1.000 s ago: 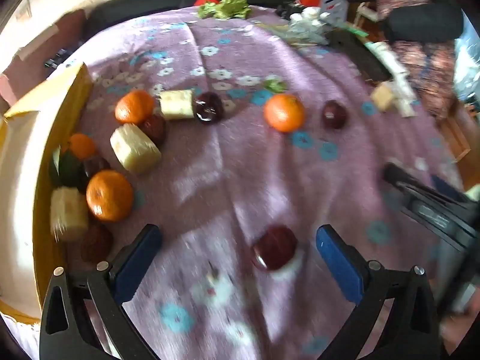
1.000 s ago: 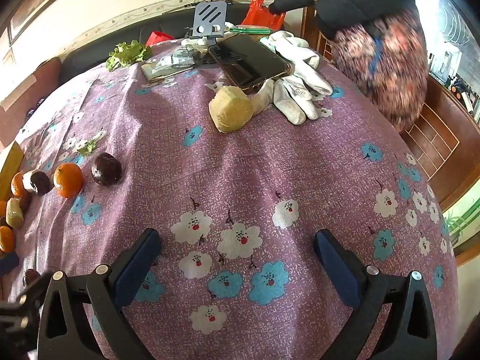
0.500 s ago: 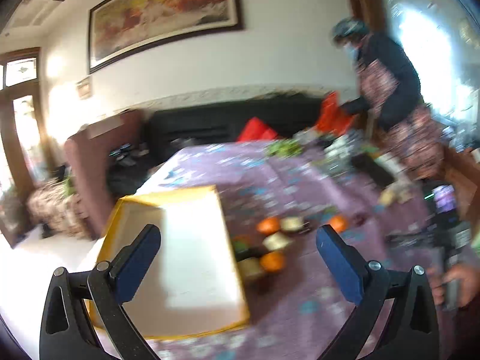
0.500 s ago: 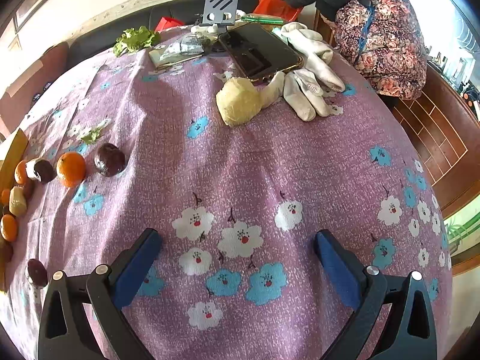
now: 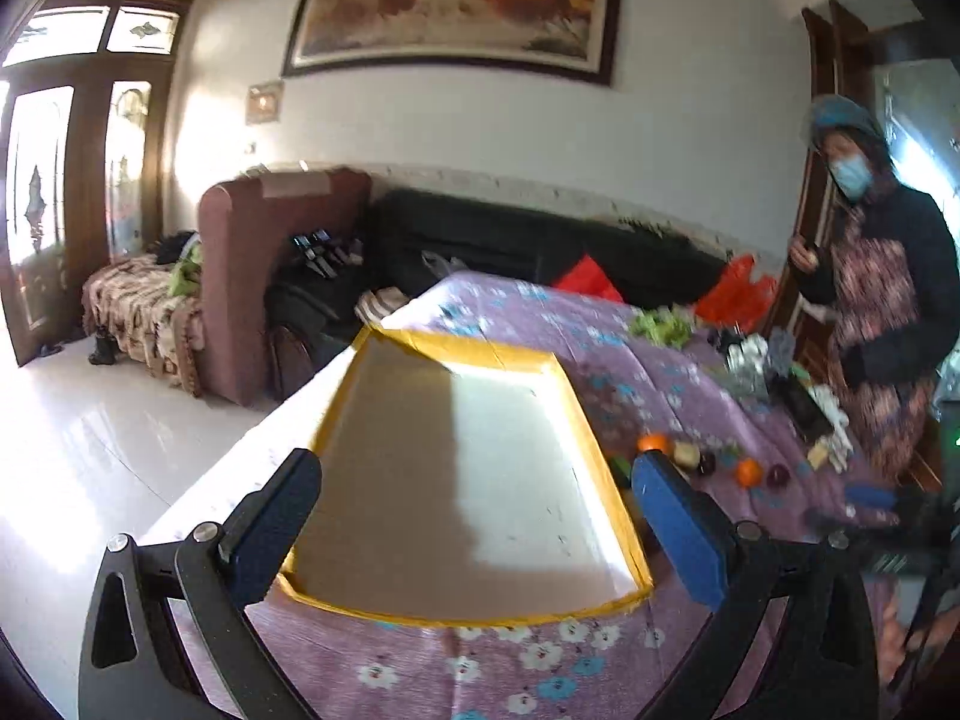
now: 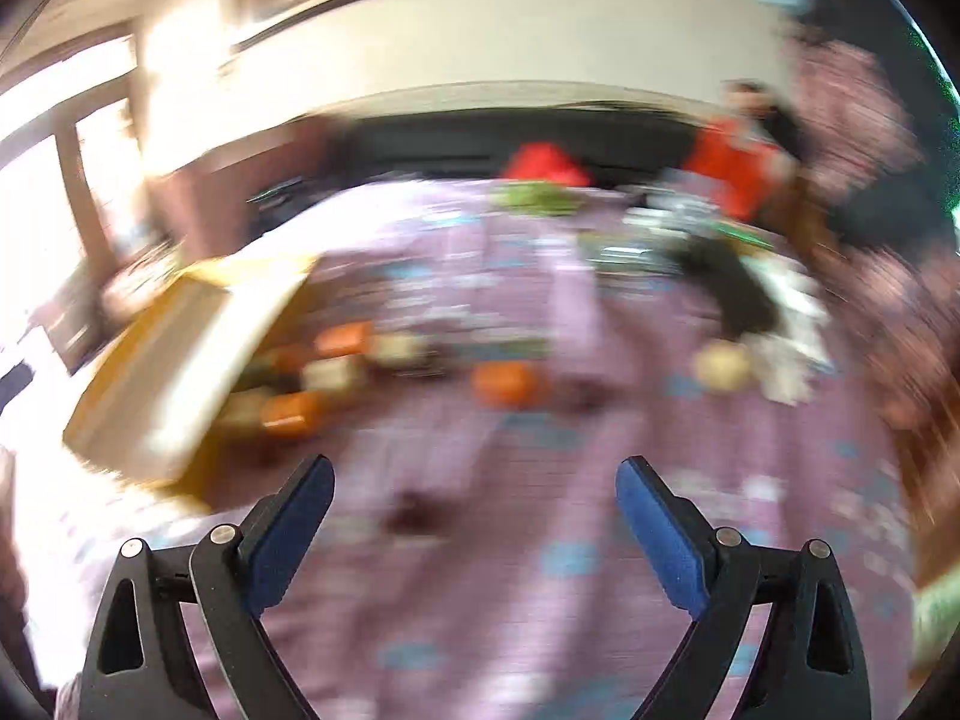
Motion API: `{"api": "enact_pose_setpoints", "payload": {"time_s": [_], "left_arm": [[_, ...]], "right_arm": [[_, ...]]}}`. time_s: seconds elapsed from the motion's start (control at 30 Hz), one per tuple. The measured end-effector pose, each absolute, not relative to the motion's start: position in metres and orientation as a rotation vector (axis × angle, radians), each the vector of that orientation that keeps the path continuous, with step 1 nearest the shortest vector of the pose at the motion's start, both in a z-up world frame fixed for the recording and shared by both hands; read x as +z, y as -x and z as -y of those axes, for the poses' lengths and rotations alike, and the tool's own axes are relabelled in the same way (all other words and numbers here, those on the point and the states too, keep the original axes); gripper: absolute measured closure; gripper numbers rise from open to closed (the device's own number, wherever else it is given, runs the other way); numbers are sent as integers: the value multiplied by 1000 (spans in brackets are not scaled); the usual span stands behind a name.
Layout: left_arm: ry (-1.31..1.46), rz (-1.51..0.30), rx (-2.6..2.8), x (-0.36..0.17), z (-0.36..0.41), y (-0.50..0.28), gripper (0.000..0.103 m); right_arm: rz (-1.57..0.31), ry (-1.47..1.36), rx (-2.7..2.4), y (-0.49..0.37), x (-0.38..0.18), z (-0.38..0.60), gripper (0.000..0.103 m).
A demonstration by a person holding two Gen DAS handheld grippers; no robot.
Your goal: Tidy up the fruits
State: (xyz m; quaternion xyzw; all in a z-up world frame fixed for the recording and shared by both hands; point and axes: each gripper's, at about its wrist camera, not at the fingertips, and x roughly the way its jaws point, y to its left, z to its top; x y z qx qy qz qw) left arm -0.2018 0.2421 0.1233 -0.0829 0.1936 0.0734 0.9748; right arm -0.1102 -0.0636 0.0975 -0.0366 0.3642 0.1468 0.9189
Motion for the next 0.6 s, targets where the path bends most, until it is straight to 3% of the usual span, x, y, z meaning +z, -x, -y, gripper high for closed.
{"api": "enact_pose_setpoints", "payload": {"time_s": [0.2, 0.27, 0.5, 0.6], "left_arm": [[162, -313, 181, 141, -259, 227, 0], [166, -300, 180, 145, -261, 231, 0], [142, -283, 145, 157, -247, 233, 0], [137, -307, 42, 156, -229, 225, 0]], "right_arm": [[-811, 278, 332, 100, 62, -56, 6], [-857, 275, 368, 93, 54, -73, 11], [-775, 181, 453, 109, 74, -64, 13], [-643, 103, 395, 131, 86, -17, 0]]}}
